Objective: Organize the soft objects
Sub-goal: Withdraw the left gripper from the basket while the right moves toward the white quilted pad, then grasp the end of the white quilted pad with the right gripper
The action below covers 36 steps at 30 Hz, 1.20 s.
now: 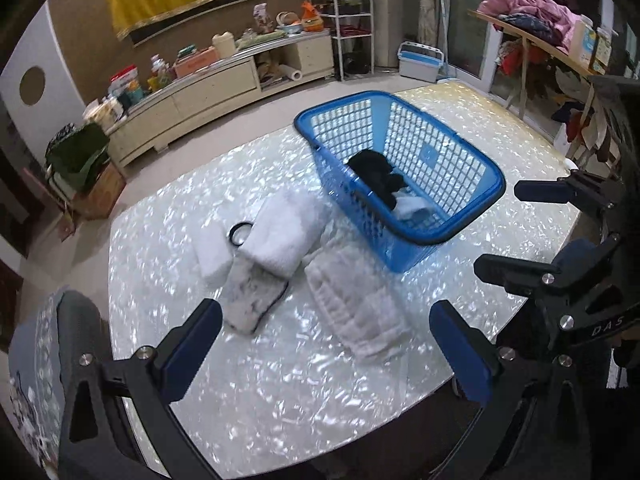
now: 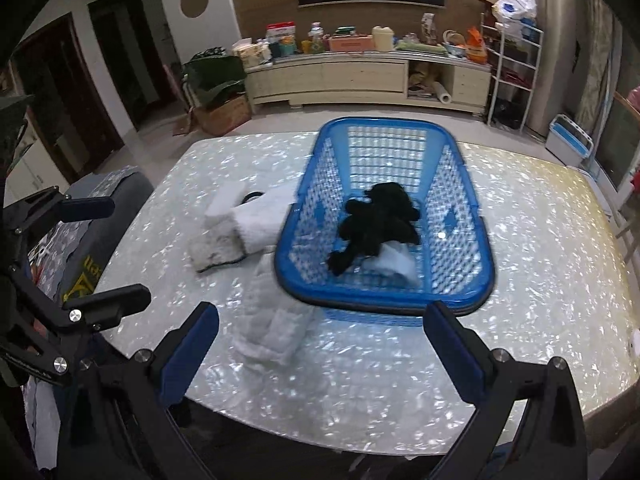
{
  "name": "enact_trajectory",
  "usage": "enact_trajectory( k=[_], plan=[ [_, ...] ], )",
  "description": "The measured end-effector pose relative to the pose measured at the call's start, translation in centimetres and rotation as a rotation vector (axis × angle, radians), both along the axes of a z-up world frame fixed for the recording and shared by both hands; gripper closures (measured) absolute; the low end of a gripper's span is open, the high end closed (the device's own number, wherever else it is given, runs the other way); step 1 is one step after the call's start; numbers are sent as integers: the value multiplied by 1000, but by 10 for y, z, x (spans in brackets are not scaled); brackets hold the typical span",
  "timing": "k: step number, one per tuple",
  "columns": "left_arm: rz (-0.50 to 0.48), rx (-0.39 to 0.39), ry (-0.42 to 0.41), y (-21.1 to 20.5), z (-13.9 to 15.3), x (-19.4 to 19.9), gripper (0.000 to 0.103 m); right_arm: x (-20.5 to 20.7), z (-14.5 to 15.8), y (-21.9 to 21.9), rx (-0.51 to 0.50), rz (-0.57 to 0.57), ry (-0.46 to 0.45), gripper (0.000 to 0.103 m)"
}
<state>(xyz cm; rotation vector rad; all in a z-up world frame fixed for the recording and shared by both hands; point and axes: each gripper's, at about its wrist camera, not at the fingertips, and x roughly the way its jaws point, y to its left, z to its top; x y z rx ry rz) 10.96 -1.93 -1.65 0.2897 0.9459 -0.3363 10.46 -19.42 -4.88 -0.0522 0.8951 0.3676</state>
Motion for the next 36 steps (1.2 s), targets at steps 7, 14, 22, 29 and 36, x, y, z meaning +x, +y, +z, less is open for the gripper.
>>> enact_trajectory(
  k=[7,14,22,29,36],
  plan=[
    [56,-24,20,26,-9,-15,0,-1,-10,27,-2,64,24,0],
    [112,-42,46,51,-25,-27,0,-6,-25,54,-22,114,63,1],
    [159,-62,112,77,-52,-31,0,-8,-50,79,-47,147,123,1],
    [207,-57,147,92,-78,-27,0,2,-75,94,-62,158,186,1],
    [267,-46,199,106,-107,-17,0,16,-102,98,-72,126,255,4]
  ],
)
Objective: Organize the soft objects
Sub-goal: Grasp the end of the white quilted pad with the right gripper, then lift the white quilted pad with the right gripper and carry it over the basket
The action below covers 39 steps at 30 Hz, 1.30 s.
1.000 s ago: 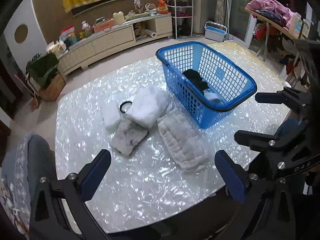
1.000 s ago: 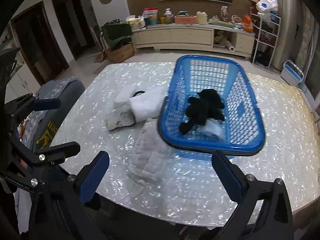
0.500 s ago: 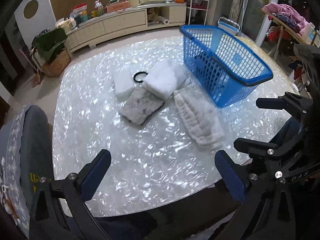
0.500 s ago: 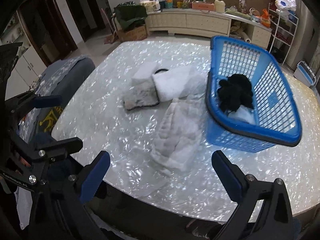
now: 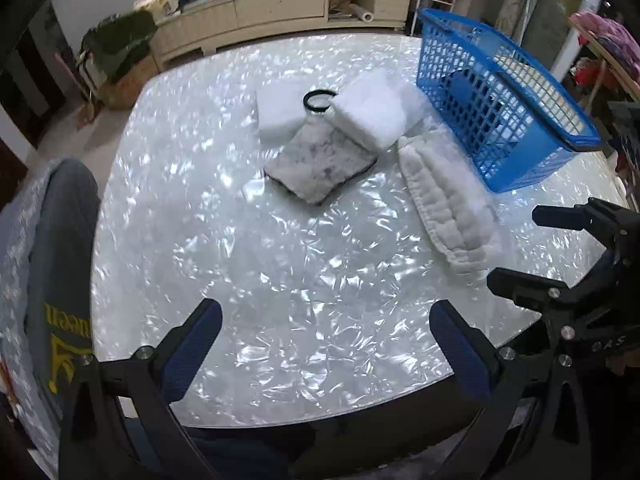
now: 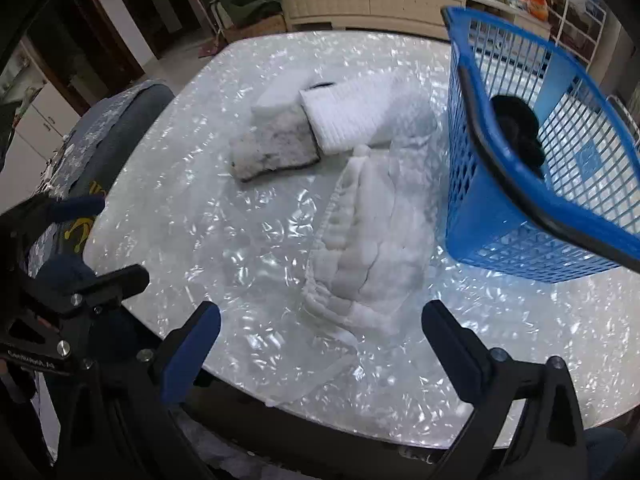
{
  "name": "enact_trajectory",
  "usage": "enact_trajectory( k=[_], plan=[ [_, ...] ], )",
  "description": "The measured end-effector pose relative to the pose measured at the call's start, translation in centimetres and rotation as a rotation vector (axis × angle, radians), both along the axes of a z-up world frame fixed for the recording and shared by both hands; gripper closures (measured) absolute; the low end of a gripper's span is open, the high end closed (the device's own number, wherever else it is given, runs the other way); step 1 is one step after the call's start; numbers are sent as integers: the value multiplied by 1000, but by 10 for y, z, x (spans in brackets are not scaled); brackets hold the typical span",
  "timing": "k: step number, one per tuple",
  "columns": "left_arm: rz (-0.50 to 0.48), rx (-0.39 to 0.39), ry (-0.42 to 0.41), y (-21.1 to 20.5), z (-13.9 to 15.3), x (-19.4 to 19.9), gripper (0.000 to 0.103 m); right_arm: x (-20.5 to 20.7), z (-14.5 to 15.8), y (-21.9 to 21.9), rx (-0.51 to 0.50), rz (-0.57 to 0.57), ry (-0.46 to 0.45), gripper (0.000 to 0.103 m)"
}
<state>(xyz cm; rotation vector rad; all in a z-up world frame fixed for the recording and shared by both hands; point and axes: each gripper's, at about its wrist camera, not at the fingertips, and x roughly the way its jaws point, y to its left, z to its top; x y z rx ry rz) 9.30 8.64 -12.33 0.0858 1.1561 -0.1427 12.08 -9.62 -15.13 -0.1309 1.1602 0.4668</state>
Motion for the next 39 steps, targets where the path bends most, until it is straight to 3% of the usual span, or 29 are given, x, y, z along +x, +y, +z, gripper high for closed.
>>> enact_trajectory(
  k=[5,10,14,18,22,23,29,33,39],
  plan=[
    [30,-35,11,5,-16,8,0,14,-17,8,-26,-7,33,7],
    [71,-12,-9,8,-21,16,0,26,-32,15,-53,-10,54,8],
    [94,-56,7,13,-26,24,0,36,-42,18,-81,-22,65,11],
    [99,-19,41,15,-40,28,0,43,-52,21,-111,-26,84,26],
    [105,-45,67,20,-48,32,0,44,-55,26,-157,-24,61,33],
    [100,-39,74,20,-51,33,0,43,-55,28,-194,-18,46,43],
    [71,-32,89,15,-61,29,0,40,-55,51,-254,15,11,74],
    [66,-58,82,16,-61,29,0,35,-56,50,-235,17,16,82],
    [86,-60,12,18,-47,27,0,19,-45,58,-186,35,8,83]
  ],
)
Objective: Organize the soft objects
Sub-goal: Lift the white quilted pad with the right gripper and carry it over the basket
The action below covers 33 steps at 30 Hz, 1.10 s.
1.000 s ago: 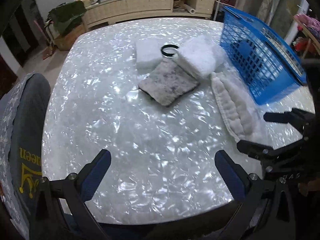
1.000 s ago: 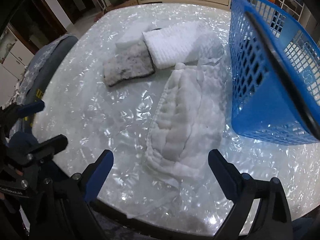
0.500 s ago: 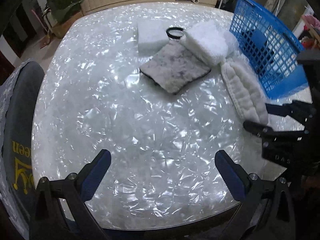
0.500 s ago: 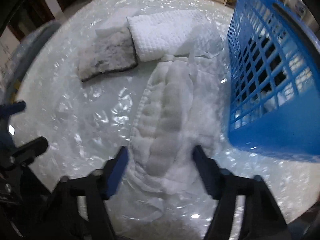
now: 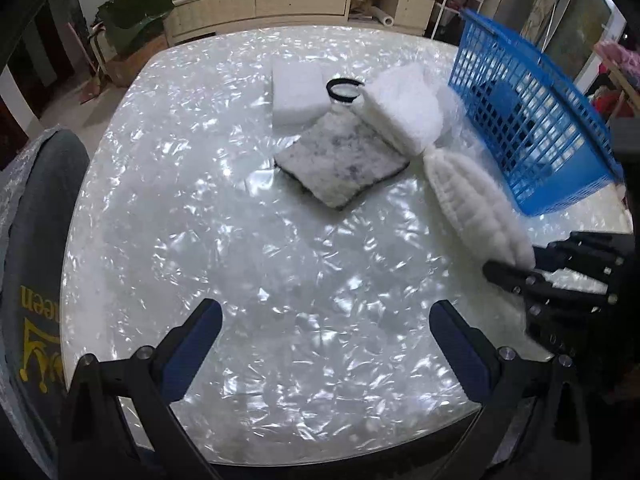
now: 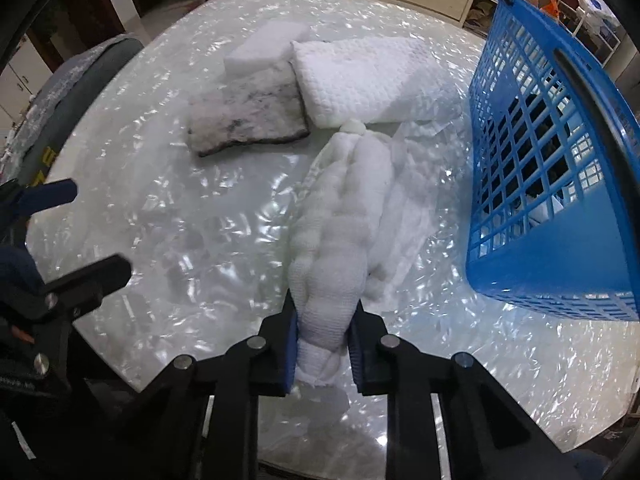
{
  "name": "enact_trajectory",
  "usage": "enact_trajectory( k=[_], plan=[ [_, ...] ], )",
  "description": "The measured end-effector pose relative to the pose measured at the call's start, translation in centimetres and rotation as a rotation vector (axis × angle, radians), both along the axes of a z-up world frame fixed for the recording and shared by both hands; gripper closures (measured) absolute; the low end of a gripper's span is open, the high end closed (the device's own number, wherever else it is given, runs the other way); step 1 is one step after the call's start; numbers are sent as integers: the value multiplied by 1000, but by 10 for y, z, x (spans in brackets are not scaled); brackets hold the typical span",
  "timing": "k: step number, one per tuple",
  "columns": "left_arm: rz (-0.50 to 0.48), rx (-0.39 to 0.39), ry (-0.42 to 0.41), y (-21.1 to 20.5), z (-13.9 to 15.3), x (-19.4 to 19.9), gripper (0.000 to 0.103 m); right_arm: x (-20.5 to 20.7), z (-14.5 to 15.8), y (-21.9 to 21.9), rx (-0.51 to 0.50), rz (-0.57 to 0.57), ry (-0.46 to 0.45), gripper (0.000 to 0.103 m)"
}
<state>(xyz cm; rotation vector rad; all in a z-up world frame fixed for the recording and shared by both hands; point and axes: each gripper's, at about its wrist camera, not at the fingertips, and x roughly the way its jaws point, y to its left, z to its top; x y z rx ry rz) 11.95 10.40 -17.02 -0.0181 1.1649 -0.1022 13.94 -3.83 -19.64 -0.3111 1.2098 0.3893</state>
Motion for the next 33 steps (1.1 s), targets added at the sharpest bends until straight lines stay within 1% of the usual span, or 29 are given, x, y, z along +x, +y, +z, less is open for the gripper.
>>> enact_trajectory(
  k=[2,4,7,10,13,15,22,26,29,33],
  plan=[
    [5,-24,-7,2,5,0,0,-4,6,1,14,9,-6,83],
    [12,-6,-25,2,11,-1,0,-9,14,3,29,20,-13,83],
    [13,1,-22,-1,17,-2,0,-16,22,5,51,32,-20,83],
    [10,19,-49,-3,27,-5,0,-26,38,-3,80,44,-37,83],
    [-19,1,-98,-6,41,-10,0,-32,55,-10,101,55,-61,83],
    [-35,-40,-131,-8,51,-15,0,-30,61,-16,114,59,-71,83],
    [-53,-57,-166,-17,75,-17,0,-44,89,-34,146,79,-114,83],
    [-77,-34,-187,-27,89,-20,0,-46,104,-42,159,92,-147,83],
    [-114,-11,-204,-35,101,-19,0,-48,114,-45,137,104,-203,83],
    [-132,-4,-244,-42,119,-16,0,-48,132,-56,160,107,-226,83]
  ],
)
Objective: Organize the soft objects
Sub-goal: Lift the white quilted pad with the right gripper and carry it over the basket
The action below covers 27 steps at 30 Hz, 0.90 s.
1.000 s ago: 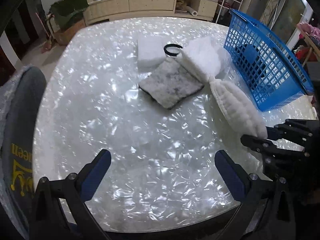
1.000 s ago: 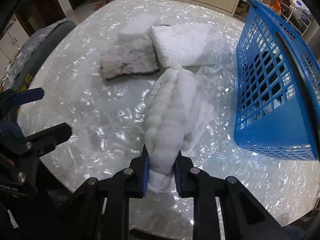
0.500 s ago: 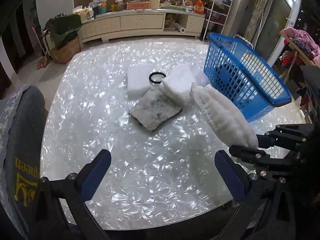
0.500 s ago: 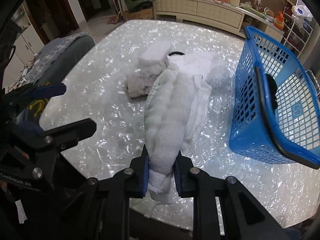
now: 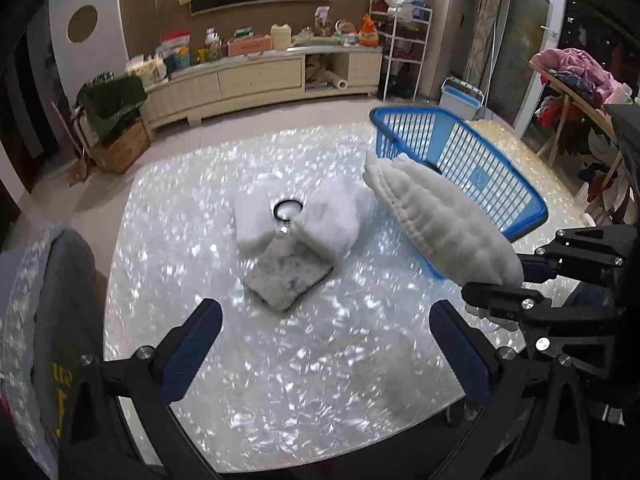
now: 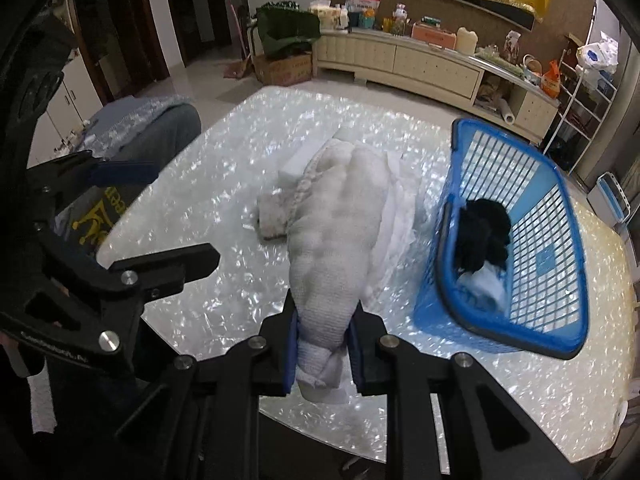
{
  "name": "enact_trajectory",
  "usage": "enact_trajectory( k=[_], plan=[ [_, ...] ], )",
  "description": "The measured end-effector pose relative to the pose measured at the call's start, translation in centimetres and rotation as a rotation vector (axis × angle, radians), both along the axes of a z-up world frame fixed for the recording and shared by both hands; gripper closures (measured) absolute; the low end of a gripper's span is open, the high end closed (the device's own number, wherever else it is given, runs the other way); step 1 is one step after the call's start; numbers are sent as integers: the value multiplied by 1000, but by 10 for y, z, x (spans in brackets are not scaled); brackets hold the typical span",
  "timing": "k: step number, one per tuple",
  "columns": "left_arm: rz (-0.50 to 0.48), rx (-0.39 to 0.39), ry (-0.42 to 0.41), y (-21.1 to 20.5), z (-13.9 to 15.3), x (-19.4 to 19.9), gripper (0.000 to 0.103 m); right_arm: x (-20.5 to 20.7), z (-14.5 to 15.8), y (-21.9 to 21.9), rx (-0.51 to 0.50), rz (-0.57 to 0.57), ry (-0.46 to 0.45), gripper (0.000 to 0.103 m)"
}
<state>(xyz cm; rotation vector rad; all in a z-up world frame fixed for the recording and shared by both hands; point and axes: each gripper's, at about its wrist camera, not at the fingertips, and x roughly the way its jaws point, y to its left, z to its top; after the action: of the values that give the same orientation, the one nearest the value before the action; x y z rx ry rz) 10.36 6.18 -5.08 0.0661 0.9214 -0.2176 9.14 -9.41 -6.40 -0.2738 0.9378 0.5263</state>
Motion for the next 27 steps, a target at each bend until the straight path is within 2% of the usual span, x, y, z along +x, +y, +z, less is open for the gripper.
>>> enact_trajectory(
  k=[7,14,21,27],
  plan=[
    [-5,-3,-47,-11,27,13,0,6,30,-25,7,-23,-55,83],
    [0,-33,-69,-21,42,25,0,20,45,-45,7,-60,-96,83],
    [-18,-24,-80,-35,45,34,0,42,41,-63,-18,-106,-108,83],
    [-42,-36,-62,-42,38,44,0,64,24,-78,-47,-144,-63,83]
  ],
)
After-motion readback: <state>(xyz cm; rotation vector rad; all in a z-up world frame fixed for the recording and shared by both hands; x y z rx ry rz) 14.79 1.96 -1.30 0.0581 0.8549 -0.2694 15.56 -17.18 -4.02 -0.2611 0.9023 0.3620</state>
